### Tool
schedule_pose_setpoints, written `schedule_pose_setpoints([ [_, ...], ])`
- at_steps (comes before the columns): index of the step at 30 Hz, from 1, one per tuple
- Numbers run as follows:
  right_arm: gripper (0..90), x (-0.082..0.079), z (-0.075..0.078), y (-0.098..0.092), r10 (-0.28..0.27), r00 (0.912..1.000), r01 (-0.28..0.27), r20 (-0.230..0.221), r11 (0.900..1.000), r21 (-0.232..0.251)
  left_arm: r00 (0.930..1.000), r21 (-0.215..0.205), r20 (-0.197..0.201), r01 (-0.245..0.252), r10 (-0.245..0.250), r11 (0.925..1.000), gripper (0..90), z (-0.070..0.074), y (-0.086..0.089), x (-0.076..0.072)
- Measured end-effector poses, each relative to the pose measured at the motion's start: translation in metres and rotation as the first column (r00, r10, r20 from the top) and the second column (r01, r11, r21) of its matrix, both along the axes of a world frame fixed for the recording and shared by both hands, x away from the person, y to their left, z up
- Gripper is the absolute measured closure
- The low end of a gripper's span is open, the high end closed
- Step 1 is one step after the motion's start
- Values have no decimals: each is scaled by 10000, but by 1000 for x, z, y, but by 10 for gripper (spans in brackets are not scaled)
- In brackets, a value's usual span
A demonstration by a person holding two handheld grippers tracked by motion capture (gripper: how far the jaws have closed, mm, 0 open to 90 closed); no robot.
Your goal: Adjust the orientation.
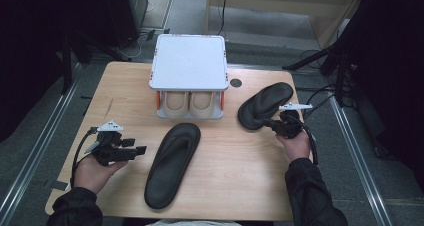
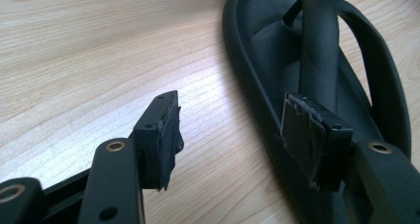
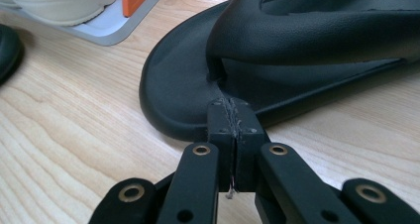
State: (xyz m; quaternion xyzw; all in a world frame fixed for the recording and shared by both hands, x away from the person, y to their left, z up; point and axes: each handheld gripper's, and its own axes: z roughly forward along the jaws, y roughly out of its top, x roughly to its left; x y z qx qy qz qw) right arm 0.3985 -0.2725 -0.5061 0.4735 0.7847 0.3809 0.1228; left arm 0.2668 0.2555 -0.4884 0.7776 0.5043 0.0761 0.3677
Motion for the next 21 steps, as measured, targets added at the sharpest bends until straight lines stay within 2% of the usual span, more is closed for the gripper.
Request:
schedule_pose_setpoints([
  [6, 890, 3, -5, 5, 124, 9998, -128, -147, 9995, -304, 9999, 108, -98, 112, -111, 9999, 405, -1, 0, 0],
  [13, 885, 7, -6, 16, 328, 9993, -335, -176, 9987, -397, 9997, 179, -116, 217, -215, 9996, 406, -2, 0, 0],
  [21, 884, 11, -8, 27, 549, 9978, -571, -369, 9965, -615, 9999, 143, -101, 106, -105, 9998, 403, -3, 1, -1],
])
